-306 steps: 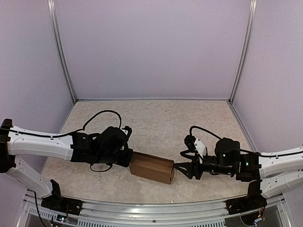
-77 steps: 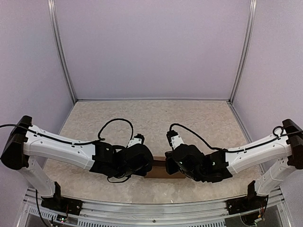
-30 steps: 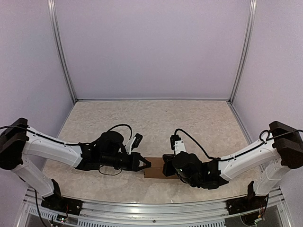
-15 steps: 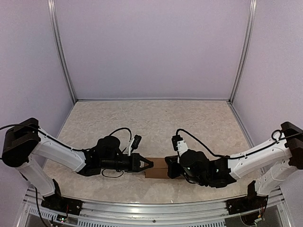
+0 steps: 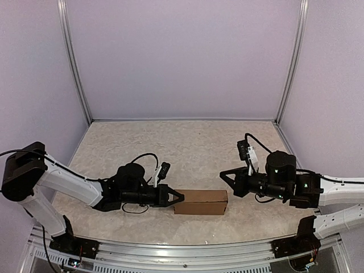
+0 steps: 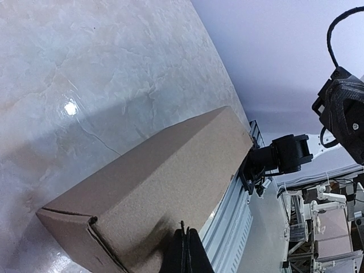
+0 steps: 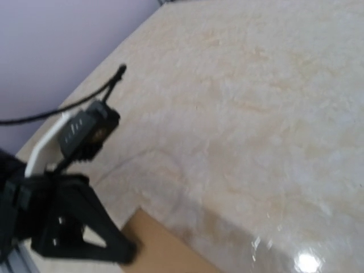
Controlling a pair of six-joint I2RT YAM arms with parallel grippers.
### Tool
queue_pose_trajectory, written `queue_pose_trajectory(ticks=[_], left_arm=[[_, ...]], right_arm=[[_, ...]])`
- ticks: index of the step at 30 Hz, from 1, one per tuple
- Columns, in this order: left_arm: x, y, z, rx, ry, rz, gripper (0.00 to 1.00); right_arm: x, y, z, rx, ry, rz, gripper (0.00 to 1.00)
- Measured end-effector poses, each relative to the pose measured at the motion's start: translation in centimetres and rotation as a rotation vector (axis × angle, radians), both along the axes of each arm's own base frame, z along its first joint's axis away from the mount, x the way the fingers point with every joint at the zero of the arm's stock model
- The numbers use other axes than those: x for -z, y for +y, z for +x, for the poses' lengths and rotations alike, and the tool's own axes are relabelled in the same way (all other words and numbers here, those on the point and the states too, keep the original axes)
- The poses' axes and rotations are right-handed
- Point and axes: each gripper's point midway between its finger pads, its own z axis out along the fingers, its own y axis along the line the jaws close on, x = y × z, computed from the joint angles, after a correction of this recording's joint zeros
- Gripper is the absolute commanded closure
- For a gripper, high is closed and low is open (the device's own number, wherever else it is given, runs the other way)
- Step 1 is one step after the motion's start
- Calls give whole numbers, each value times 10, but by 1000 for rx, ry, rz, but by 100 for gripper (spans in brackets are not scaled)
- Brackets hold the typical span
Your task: Fold the paper box
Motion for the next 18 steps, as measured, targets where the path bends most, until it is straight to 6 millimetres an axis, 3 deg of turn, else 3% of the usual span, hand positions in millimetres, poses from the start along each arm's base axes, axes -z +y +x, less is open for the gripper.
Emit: queue_pose_trajectory(ticks=[6,18], left_arm=[[0,1,0,-1,-1,13,100],[0,1,0,-2,3,25,100]], right_arm=[[16,-18,-6,-59,63,-40,100],[101,-34,-18,-80,247,-114,100]])
